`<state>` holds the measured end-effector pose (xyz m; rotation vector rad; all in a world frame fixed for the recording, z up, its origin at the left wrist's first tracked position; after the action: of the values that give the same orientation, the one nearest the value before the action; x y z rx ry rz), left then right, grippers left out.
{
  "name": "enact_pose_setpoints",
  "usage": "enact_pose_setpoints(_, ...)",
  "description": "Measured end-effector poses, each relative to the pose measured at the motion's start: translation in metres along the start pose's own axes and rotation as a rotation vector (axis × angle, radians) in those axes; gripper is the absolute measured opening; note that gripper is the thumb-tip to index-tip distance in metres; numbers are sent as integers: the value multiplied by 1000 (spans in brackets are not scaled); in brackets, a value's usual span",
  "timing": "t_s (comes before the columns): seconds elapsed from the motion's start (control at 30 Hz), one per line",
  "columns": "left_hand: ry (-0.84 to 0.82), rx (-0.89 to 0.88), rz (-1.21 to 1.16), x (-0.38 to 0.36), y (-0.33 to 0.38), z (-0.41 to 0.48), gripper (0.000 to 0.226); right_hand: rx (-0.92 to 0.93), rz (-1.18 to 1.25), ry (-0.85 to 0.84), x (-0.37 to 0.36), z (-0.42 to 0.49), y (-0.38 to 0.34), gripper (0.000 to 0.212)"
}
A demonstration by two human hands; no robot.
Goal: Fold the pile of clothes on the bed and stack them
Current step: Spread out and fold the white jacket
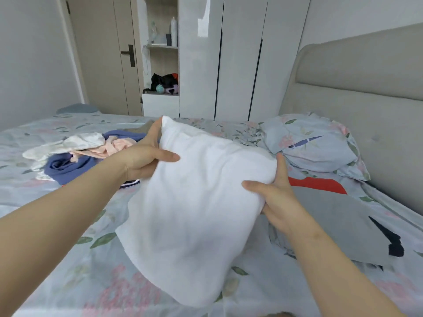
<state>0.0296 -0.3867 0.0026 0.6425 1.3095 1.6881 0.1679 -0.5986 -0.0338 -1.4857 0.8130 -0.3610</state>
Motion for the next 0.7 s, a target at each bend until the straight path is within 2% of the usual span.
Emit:
enact_pose_setpoints(0.1, -6, -13, 34, -3, 12, -15, 108, 29, -229, -14, 3, -13, -5, 106)
enact_pose_setpoints(0.2, 40, -3, 140, -3, 16, -26, 93, 97, -392, 95, 12, -15, -10, 100)
enact_pose_setpoints(0.3, 137, 66, 230, 3, 12, -35, 62, 147, -506, 198, 16, -17, -21, 80)
enact_pose_setpoints(0.4, 259, 74, 358, 13, 13, -45, 51, 182, -720, 268, 20, -24, -31, 60)
enact_pose_setpoints(0.47, 310, 0, 405, 13, 21, -52, 39, 206, -845, 319, 24, -28, -35, 53)
enact_pose_setpoints(0.5, 330, -53, 421, 13, 26, -56, 39, 217, -871, 342, 27, -29, -36, 51)
enact_pose_setpoints(0.57, 370, -162, 456, 13, 36, -64, 55, 241, -793, 336, 32, -29, -38, 47)
enact_pose_setpoints(0.63, 340, -228, 363, 11, 43, -71, 81, 232, -557, 216, 30, -32, -37, 50)
enact_pose_setpoints(0.7, 218, -250, 200, 3, 44, -72, 99, 213, -339, 72, 24, -36, -37, 57)
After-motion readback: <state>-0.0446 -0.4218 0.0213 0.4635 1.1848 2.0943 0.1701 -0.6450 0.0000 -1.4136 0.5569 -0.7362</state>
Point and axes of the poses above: each hand's wrist, its own z-axis towards the middle knuckle, its own x-axis out of the back of the hand, y = z × x, the point moved 7 cm from there along z, towards the middle knuckle, and after that the axes turned 13 degrees about -x, right-handed, at the moved point
